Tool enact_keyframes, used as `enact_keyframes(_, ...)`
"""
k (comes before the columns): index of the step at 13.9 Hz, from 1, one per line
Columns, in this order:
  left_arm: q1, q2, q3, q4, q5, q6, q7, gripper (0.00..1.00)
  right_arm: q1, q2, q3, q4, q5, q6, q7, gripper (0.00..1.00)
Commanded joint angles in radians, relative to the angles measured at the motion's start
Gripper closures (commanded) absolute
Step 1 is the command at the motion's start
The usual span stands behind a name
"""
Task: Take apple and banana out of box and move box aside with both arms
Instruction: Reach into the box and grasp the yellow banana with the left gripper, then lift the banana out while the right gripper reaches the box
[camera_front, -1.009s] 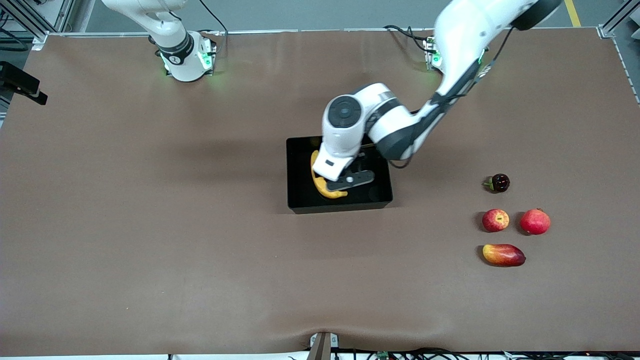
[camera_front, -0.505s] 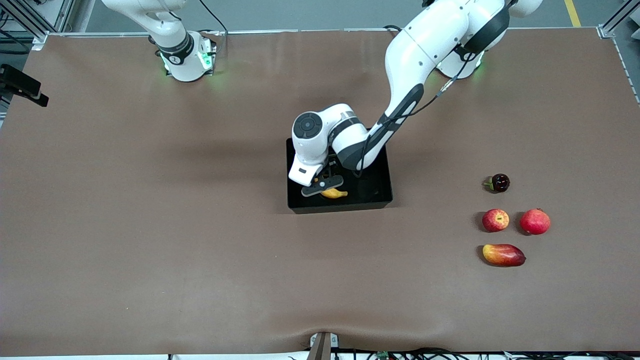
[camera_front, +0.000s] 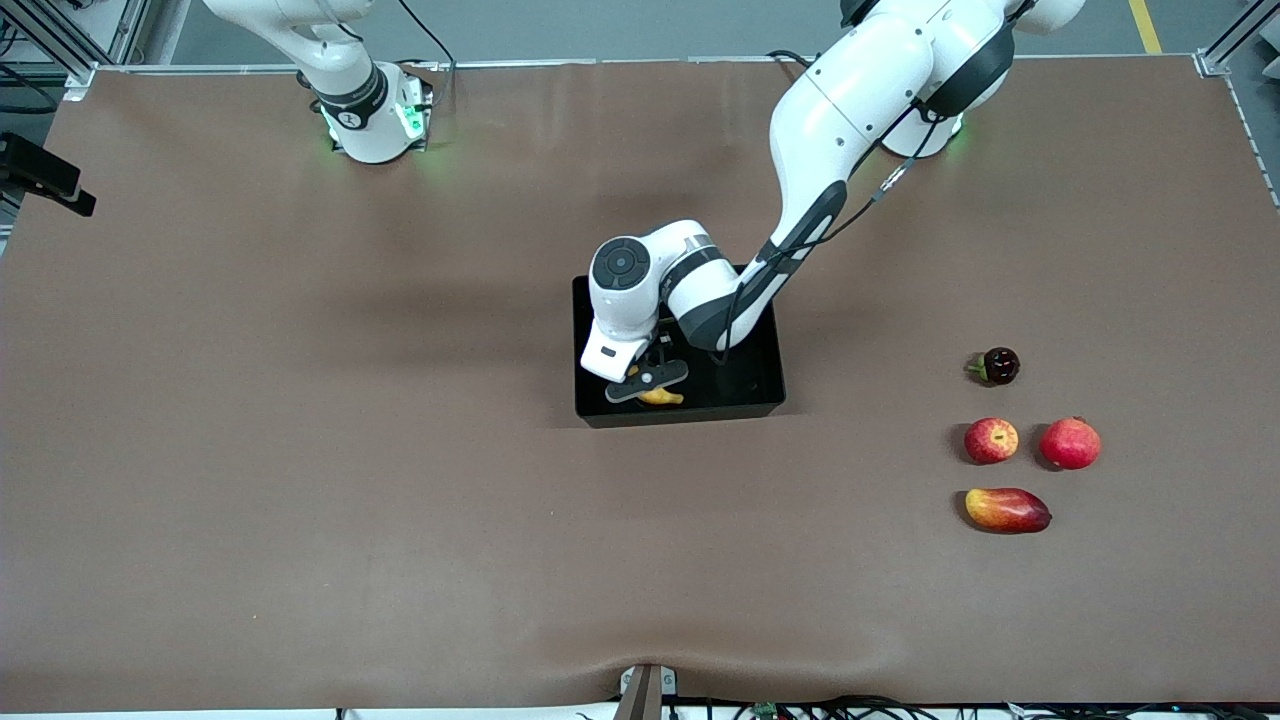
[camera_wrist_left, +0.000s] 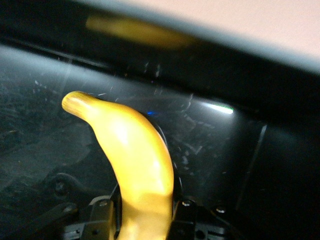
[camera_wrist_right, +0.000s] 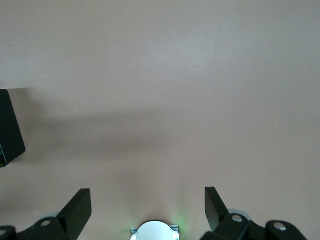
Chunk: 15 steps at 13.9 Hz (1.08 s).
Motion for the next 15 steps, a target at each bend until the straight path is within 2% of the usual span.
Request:
enact_keyframes(1, 0.014, -0.094, -0.001, -0.002, -0.01, -0.043, -0.002, 1.0, -0.02, 0.048, 0.014, 0.009, -0.019, -0.007, -0.013, 0.0)
enact_keyframes(3, 0.061, -0.194, -0.02, -0.008, -0.013, -0.164, 0.009, 1.0, -0.026, 0.114, 0.013, 0.018, -0.025, -0.011, -0.013, 0.0)
enact_keyframes(5, 0.114, -0.273, -0.043, -0.013, -0.059, -0.221, 0.036, 1.0, -0.035, 0.114, 0.013, 0.018, -0.022, -0.01, -0.014, 0.0)
enact_keyframes(7, 0.167, -0.338, -0.044, -0.026, -0.081, -0.318, 0.143, 1.0, -0.035, 0.126, 0.014, 0.011, -0.017, -0.013, -0.013, 0.0)
enact_keyframes(9, 0.253, -0.398, -0.047, -0.097, -0.083, -0.367, 0.337, 1.0, -0.011, 0.158, 0.022, -0.005, 0.021, -0.031, -0.007, 0.0)
enact_keyframes(11, 0.353, -0.429, -0.049, -0.169, -0.081, -0.367, 0.525, 1.0, 0.07, 0.183, 0.019, -0.015, 0.122, -0.007, 0.039, 0.0)
enact_keyframes(15, 0.473, -0.418, -0.046, -0.252, -0.047, -0.346, 0.717, 1.0, 0.245, 0.28, 0.021, -0.022, 0.183, 0.108, 0.172, 0.0)
